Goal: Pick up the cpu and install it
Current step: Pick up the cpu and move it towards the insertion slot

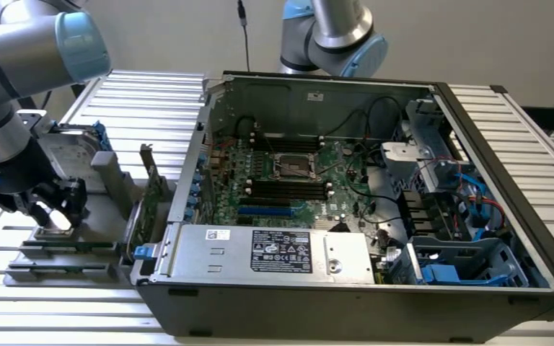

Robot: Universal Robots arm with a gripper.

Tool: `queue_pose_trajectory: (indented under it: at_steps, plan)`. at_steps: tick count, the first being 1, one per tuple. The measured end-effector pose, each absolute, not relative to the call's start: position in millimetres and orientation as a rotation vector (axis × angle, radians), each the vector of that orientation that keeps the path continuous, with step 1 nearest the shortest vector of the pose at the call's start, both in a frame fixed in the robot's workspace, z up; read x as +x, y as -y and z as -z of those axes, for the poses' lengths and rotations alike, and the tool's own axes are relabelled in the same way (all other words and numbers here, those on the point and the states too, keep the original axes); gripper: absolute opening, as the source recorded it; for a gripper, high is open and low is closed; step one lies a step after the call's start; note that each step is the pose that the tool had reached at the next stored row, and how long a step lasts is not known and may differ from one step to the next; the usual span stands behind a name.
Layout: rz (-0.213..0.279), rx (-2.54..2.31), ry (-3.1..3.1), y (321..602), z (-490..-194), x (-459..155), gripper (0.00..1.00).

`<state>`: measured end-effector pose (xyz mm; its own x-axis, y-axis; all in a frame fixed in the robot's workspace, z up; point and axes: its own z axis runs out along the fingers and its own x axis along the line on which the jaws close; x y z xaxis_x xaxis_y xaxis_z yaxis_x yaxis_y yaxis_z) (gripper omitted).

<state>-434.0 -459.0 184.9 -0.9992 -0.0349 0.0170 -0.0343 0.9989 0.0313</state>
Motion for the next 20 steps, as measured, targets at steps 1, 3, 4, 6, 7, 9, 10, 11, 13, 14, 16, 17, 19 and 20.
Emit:
queue_pose_trajectory:
  at_steps: [1,3,4,6,7,9,10,11,13,14,16,17,19,20]
  plan:
    - [0.048,0.054,3.123,459.0,-184.9,-434.0,0.55]
    - [0.049,0.054,3.122,459.0,-185.0,-434.0,0.55]
    - [0.049,0.054,3.122,459.0,-185.2,-434.0,0.55]
    - [0.049,0.054,3.121,458.9,-186.1,-433.9,0.55]
    - [0.049,0.054,3.120,459.0,-187.2,-434.0,0.55]
    - [0.049,0.054,3.119,459.0,-189.4,-434.0,0.55]
    - [0.049,0.054,3.118,459.0,-190.8,-434.0,0.55]
    - [0.049,0.054,3.118,459.0,-192.5,-434.0,0.55]
    - [0.049,0.054,3.117,459.0,-196.7,-434.0,0.55]
    - [0.048,0.054,3.116,459.0,-199.5,-434.0,0.55]
    - [0.048,0.054,3.116,459.0,-205.7,-434.0,0.55]
    - [0.049,0.054,3.116,459.0,-208.8,-434.0,0.55]
    - [0.049,0.054,3.115,459.0,-214.9,-434.0,0.55]
    - [0.049,0.054,3.115,459.0,-218.8,-433.9,0.55]
